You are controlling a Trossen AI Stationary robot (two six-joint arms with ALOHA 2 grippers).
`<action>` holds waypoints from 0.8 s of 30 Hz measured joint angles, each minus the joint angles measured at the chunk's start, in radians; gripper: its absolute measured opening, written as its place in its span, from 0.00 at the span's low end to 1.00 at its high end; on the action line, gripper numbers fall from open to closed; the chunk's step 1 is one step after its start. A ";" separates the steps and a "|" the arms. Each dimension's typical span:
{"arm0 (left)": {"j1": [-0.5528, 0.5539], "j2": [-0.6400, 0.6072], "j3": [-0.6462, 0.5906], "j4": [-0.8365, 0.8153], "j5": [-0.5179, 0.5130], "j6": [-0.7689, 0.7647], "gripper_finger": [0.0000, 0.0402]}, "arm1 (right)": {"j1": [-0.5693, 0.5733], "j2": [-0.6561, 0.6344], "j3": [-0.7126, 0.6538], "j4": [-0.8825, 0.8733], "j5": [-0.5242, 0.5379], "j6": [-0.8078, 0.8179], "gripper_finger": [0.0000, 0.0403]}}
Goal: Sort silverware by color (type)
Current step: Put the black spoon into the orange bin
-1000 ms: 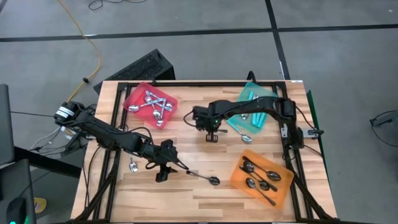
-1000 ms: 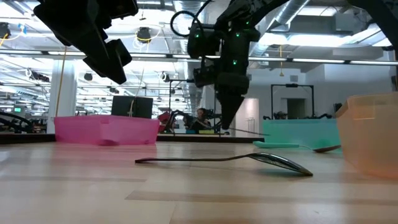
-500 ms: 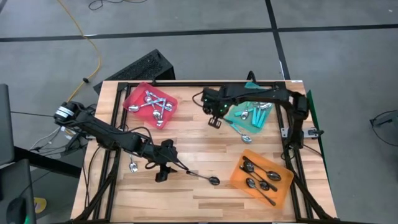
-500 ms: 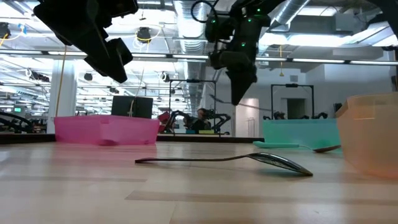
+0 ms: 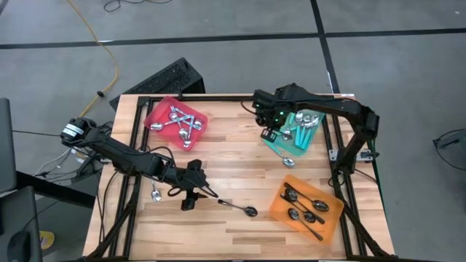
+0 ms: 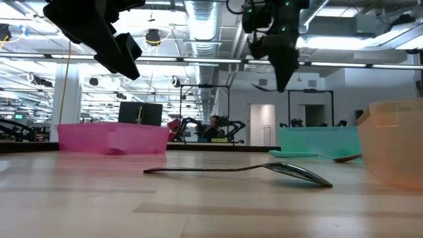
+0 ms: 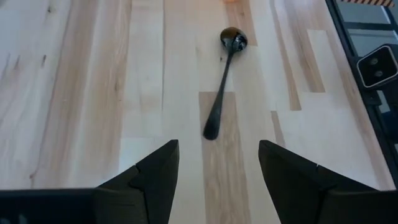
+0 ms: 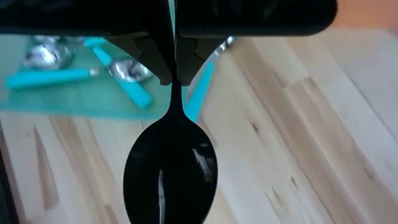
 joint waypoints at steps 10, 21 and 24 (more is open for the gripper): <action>0.022 0.000 0.000 -0.001 -0.001 0.033 0.51 | 0.016 -0.096 0.001 -0.125 0.001 0.041 0.05; 0.035 -0.006 0.000 -0.015 0.018 0.072 0.51 | 0.043 -0.237 -0.023 -0.186 0.029 0.076 0.05; 0.039 -0.006 0.000 -0.015 0.019 0.074 0.51 | 0.045 -0.300 -0.116 -0.160 0.031 0.107 0.05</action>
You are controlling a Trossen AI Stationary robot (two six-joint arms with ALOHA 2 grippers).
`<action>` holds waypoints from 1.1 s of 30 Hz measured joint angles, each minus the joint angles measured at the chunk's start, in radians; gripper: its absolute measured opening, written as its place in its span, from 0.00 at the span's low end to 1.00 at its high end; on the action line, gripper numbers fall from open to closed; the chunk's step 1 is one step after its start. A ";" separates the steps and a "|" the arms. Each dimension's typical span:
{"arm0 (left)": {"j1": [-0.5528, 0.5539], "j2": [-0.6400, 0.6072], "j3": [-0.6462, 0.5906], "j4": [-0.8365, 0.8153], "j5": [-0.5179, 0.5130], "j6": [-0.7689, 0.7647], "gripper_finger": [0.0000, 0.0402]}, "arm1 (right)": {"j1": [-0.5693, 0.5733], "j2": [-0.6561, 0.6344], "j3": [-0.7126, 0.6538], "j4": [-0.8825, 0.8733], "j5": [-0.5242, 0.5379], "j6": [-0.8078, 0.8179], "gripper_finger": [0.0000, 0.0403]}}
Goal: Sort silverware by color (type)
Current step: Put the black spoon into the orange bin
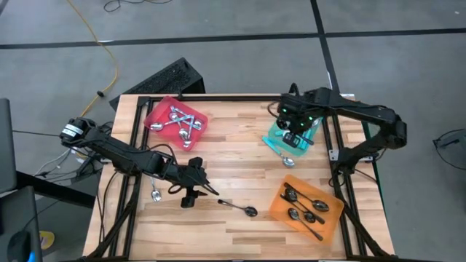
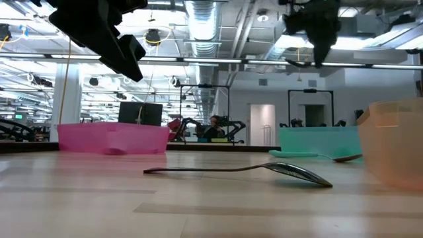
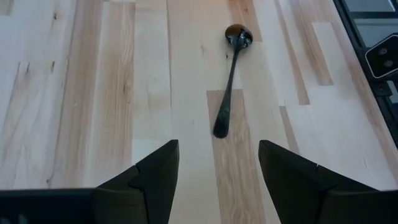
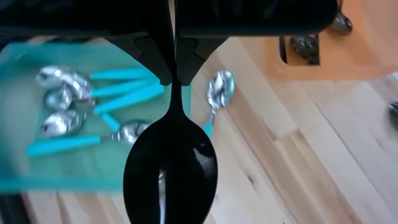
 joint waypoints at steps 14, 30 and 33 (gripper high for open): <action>0.039 0.000 0.000 0.042 0.003 0.022 0.51 | 0.143 -0.265 -0.331 0.047 -0.013 0.280 0.05; 0.051 0.000 0.000 0.052 0.000 0.032 0.51 | 0.426 -0.305 -0.409 0.063 -0.012 0.612 0.06; 0.051 0.000 0.000 0.054 0.000 0.032 0.51 | 0.484 -0.305 -0.409 0.063 -0.012 0.687 0.06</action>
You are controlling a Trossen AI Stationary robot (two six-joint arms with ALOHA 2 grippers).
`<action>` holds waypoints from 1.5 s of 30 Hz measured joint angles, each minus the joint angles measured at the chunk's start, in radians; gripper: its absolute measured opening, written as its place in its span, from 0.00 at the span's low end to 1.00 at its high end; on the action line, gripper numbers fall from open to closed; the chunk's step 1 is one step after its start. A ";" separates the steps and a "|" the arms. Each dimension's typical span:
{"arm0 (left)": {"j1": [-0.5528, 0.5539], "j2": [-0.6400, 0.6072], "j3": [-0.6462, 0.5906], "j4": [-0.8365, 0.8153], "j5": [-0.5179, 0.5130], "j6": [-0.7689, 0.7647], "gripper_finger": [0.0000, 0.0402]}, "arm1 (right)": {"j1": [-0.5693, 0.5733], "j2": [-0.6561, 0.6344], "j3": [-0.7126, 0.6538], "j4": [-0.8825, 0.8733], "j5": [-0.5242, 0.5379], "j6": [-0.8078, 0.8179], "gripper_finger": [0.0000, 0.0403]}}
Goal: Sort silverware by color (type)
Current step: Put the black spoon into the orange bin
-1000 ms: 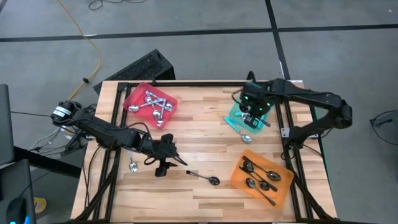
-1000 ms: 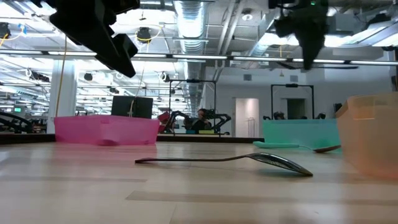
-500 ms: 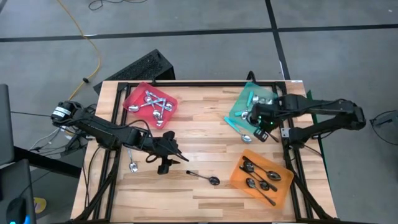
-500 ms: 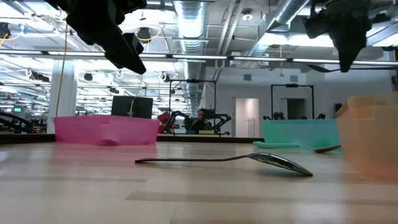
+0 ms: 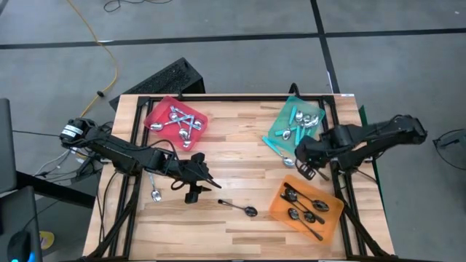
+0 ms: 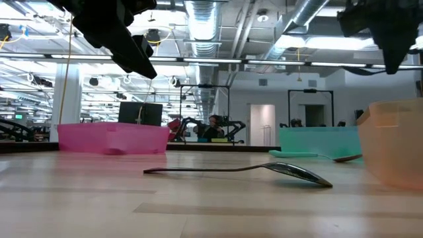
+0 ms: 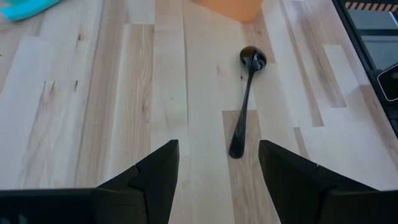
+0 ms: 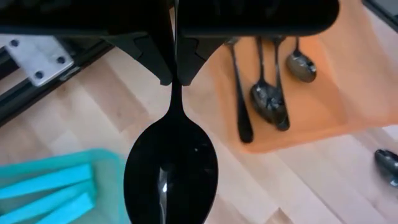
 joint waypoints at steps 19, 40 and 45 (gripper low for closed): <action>0.000 0.000 0.000 0.000 0.000 0.016 0.51 | 0.393 0.075 0.001 0.079 0.074 0.495 0.06; 0.000 0.001 0.000 0.044 -0.027 0.044 0.51 | 0.484 0.268 0.001 0.176 -0.031 0.481 0.06; 0.000 0.001 0.000 0.054 -0.027 0.045 0.51 | 0.483 0.266 -0.018 0.206 -0.034 0.463 0.06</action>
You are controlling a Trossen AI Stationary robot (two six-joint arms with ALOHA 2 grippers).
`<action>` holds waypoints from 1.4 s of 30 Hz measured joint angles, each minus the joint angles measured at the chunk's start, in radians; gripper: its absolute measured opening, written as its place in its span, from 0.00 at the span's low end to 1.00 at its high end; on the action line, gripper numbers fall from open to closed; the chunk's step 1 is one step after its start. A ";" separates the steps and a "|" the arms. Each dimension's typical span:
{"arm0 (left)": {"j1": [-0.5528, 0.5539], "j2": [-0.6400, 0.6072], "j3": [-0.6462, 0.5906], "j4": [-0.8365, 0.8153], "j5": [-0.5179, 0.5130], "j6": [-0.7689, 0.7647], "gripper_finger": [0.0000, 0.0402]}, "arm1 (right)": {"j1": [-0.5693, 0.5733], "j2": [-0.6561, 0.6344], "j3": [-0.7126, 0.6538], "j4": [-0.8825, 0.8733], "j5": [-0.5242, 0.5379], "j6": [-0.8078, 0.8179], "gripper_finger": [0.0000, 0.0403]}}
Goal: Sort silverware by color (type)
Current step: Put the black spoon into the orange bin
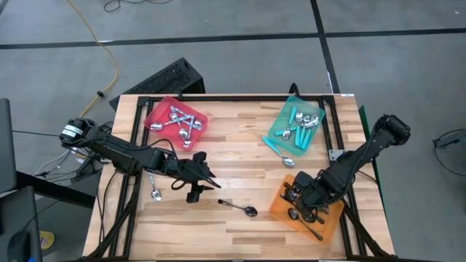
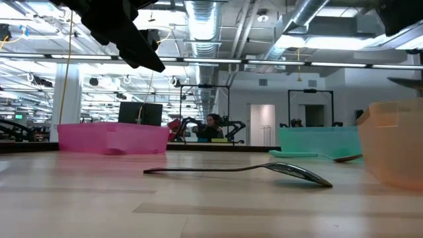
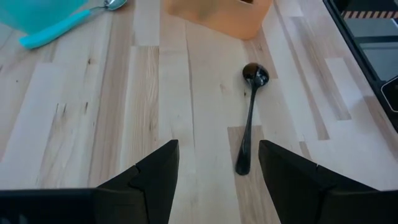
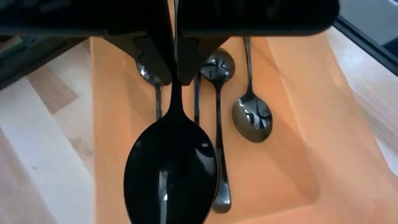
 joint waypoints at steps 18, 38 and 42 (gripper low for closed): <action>0.000 0.000 0.000 -0.001 0.000 -0.002 0.51 | -0.016 -0.008 -0.302 0.400 -0.081 0.014 0.06; 0.000 0.000 0.000 -0.001 -0.001 -0.008 0.51 | -0.016 -0.008 -0.423 0.567 -0.126 0.051 0.06; 0.000 0.000 0.000 -0.001 -0.011 -0.008 0.51 | -0.016 -0.008 -0.423 0.566 -0.126 0.051 0.06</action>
